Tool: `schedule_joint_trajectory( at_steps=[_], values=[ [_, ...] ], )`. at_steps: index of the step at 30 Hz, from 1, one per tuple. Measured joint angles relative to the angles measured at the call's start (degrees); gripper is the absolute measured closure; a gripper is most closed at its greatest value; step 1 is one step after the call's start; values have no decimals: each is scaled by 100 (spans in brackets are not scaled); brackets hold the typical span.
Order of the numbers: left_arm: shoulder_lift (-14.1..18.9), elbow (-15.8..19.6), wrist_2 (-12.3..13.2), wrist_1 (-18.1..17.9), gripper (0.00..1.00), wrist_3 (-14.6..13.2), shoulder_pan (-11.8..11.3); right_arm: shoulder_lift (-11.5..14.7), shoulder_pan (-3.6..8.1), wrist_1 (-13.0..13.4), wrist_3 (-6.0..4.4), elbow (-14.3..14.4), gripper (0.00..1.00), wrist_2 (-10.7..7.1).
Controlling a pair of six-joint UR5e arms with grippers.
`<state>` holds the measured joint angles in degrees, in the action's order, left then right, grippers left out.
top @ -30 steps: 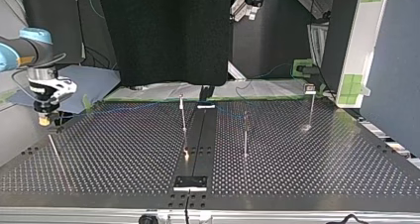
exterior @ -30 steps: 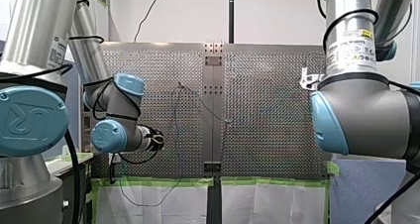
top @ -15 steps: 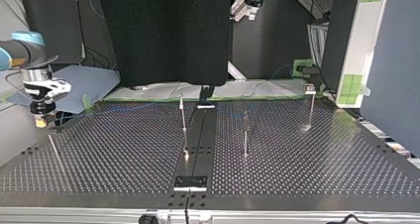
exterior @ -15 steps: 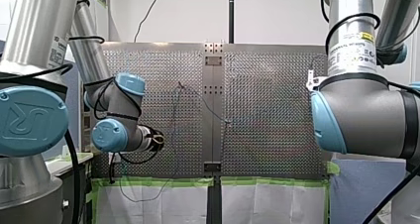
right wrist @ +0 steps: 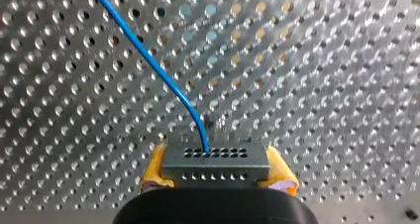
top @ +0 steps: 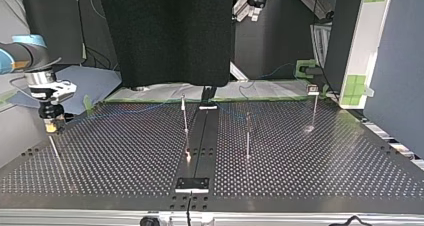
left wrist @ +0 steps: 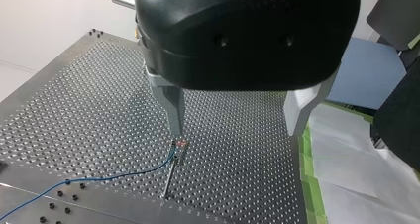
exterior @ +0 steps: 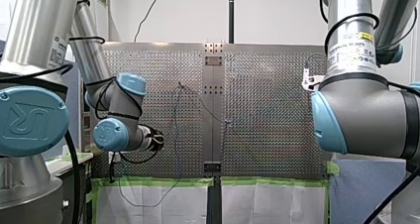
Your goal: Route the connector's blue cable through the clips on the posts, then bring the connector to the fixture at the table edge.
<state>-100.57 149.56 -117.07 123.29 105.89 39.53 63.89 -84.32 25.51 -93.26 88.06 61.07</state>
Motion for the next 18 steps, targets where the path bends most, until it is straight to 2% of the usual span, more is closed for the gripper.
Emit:
schedule_joint_trajectory(
  at_steps=[7, 13, 18],
  values=[
    [0, -24, -4, 52, 0, -39, -2, -7, 16, -93, -1, -48, 100, -287],
    [1, -32, -4, 58, 0, -43, -3, -9, 41, -219, 75, -87, 100, -545],
    [1, -33, -4, 63, 0, -43, -4, -11, 49, -242, 93, -104, 100, -742]
  ],
)
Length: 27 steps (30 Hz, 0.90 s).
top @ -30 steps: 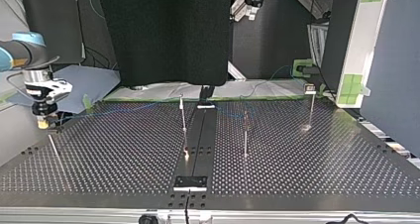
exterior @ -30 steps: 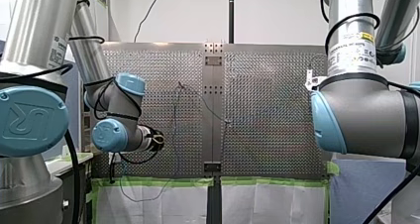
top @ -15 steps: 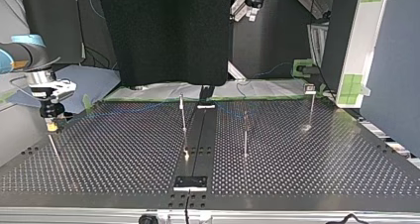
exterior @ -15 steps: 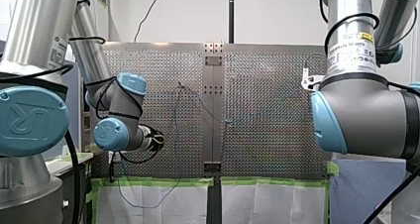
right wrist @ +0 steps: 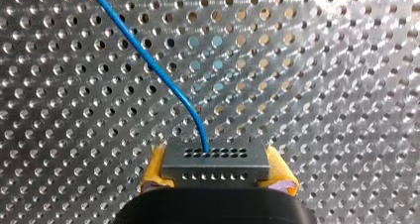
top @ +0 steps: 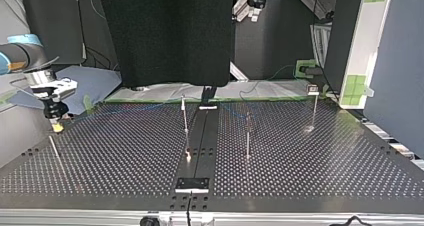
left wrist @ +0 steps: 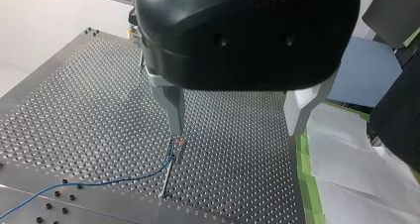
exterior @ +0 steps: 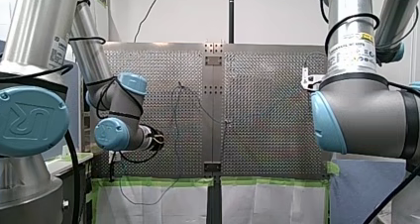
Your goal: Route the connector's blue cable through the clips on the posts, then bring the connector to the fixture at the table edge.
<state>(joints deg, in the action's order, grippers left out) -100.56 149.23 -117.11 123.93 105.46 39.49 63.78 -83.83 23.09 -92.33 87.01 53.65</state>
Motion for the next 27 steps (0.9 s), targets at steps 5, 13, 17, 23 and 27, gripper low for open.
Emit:
schedule_joint_trajectory(
  at_steps=[5, 13, 17, 23, 27],
  values=[
    [0, 0, 0, 7, 0, -2, 0, 0, 18, -29, 29, -20, 100, 15],
    [-1, 0, -8, 10, 0, -1, 0, 0, 66, -75, 85, -29, 100, 294],
    [-1, 0, -9, 10, 0, -1, 0, -3, 80, -78, 97, -31, 100, 354],
    [-1, 0, -2, 10, 0, -2, 0, -8, 102, -83, 120, -51, 100, 422],
    [-1, -1, 0, 21, 0, -2, 0, -15, 106, -105, 147, -71, 100, 447]
  ],
)
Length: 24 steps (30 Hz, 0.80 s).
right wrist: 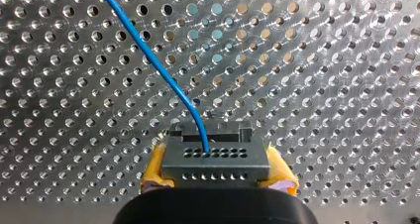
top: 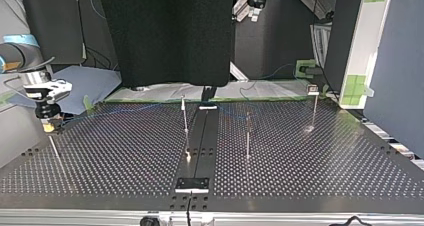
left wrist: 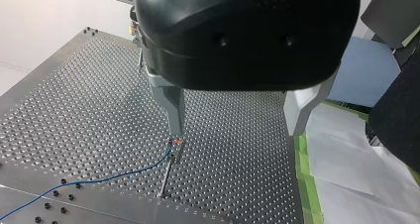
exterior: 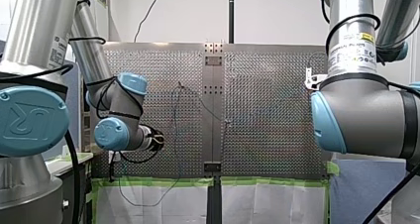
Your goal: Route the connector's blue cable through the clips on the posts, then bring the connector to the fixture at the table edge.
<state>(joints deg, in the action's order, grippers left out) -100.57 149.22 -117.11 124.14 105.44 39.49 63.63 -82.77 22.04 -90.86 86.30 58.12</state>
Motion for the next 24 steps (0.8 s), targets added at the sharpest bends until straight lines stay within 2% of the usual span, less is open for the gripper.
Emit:
schedule_joint_trajectory(
  at_steps=[10, 17, 24],
  values=[
    [0, 0, 0, 21, 0, 0, 0, -28, 2, -3, 49, -26, 100, 7],
    [1, 1, -2, 47, 0, 0, 0, -168, -8, -31, 170, -87, 100, 72],
    [1, 1, -8, 50, 0, 0, 0, -186, -29, 18, 177, -126, 100, 77]
  ],
)
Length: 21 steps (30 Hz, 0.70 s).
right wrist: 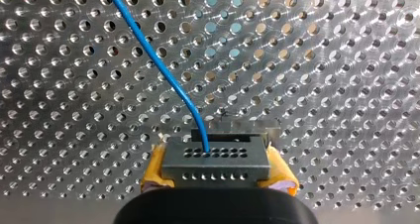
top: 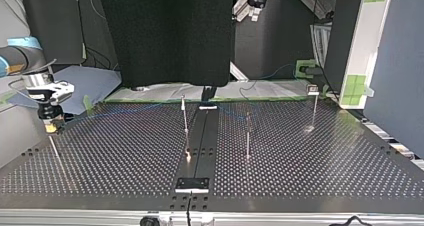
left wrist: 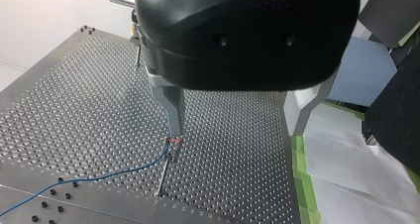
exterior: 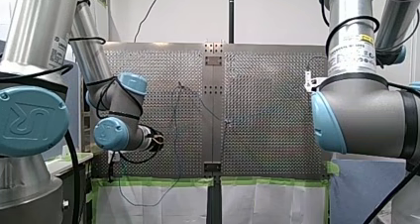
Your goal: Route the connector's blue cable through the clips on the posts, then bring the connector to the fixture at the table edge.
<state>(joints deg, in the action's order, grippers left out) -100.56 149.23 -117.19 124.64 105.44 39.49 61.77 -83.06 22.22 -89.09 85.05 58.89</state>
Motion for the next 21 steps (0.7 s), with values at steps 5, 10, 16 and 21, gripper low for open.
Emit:
schedule_joint_trajectory(
  at_steps=[5, 10, 16, 21],
  values=[
    [0, 0, 0, 0, 0, 0, 0, -9, -9, 13, 3, -39, 100, 0],
    [1, -4, -1, 0, 0, 1, 0, -12, -15, 13, 8, -76, 100, 0],
    [0, -19, 2, 0, 0, -1, -5, -18, -33, 29, 20, -98, 100, 0],
    [0, -30, 7, 0, 0, 0, -14, -28, -45, 44, 23, -115, 100, 0]
  ],
)
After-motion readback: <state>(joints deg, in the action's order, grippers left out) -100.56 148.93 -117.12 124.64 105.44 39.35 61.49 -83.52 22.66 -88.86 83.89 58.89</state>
